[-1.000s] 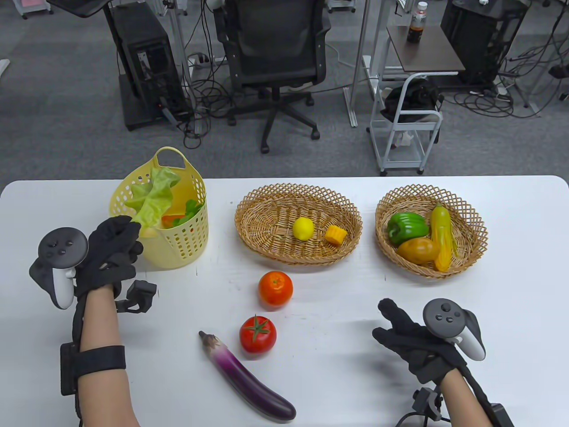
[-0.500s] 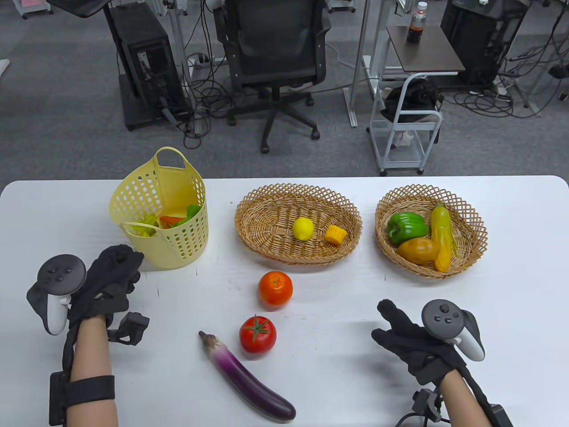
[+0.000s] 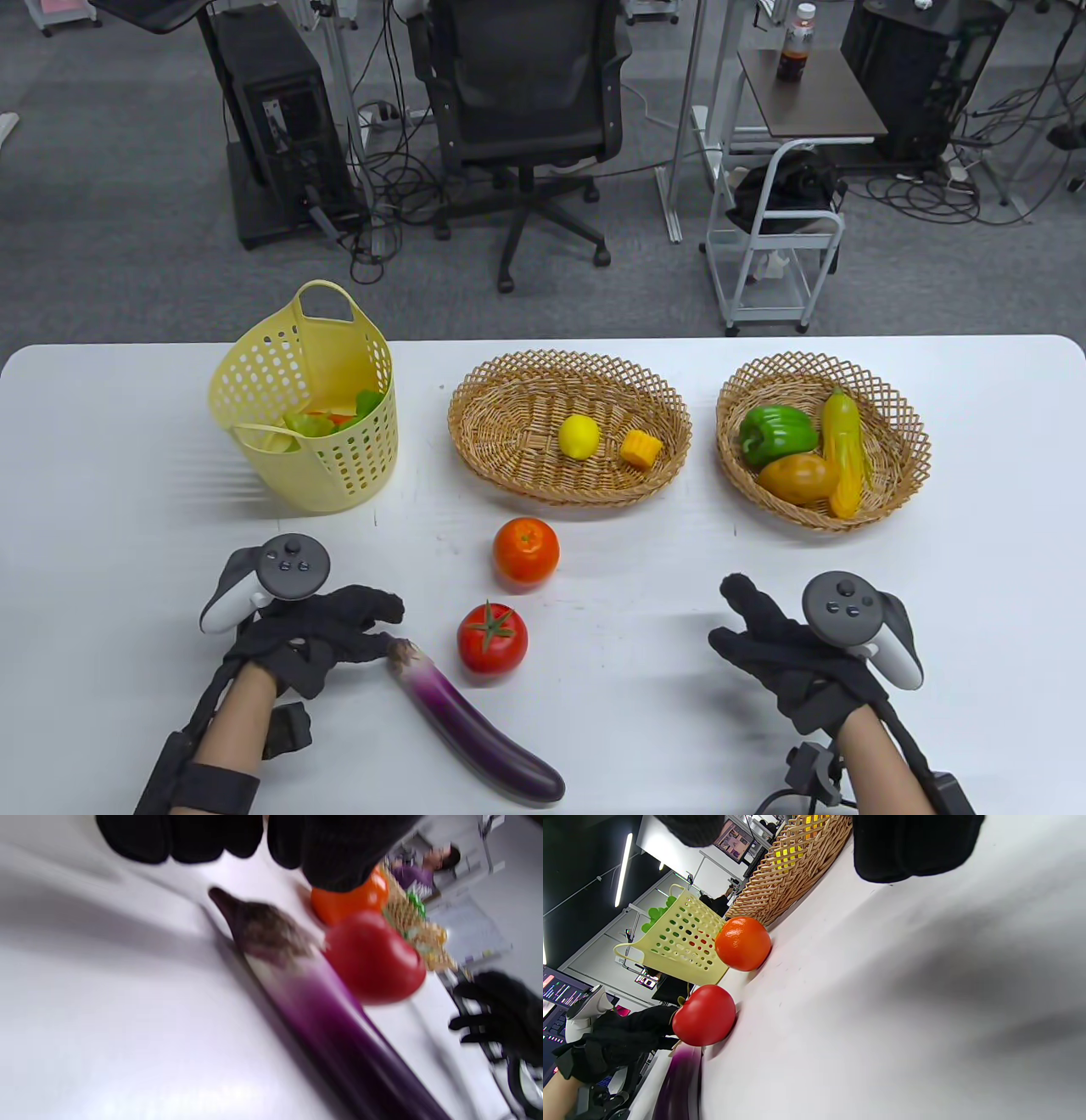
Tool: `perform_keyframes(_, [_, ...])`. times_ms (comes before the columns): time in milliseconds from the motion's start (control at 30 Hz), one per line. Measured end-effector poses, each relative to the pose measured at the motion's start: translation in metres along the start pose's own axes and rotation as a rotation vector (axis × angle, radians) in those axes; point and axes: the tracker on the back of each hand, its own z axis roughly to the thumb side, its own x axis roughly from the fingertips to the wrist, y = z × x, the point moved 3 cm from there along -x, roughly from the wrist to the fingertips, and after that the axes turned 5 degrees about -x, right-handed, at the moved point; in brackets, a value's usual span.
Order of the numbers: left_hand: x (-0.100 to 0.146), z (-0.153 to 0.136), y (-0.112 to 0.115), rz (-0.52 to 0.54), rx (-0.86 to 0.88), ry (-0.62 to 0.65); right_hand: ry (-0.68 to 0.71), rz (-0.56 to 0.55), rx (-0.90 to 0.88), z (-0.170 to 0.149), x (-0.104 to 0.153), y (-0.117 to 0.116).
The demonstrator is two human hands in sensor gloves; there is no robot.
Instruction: Place 10 objects into 3 containers
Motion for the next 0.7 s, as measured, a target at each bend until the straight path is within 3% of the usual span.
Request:
perform_keyframes(167, [-0.013,0.009,0.017,-0.105,-0.051,0.009,-0.003,0.002,-0.007,0.000,0.000,0.000])
perform_keyframes(433, [-0.016,0.011,0.031,-0.134,-0.192,-0.042,-0.003,0.008,-0.005,0.000,-0.001,0.000])
perform_keyframes(633, [-0.018,0.015,0.040,-0.121,-0.323,-0.077,-0.012,0.012,-0.008,-0.001,-0.001,-0.001])
perform_keyframes(700, [-0.020,0.019,0.042,-0.065,-0.409,-0.081,0.004,0.025,-0.028,-0.001,-0.002,-0.001])
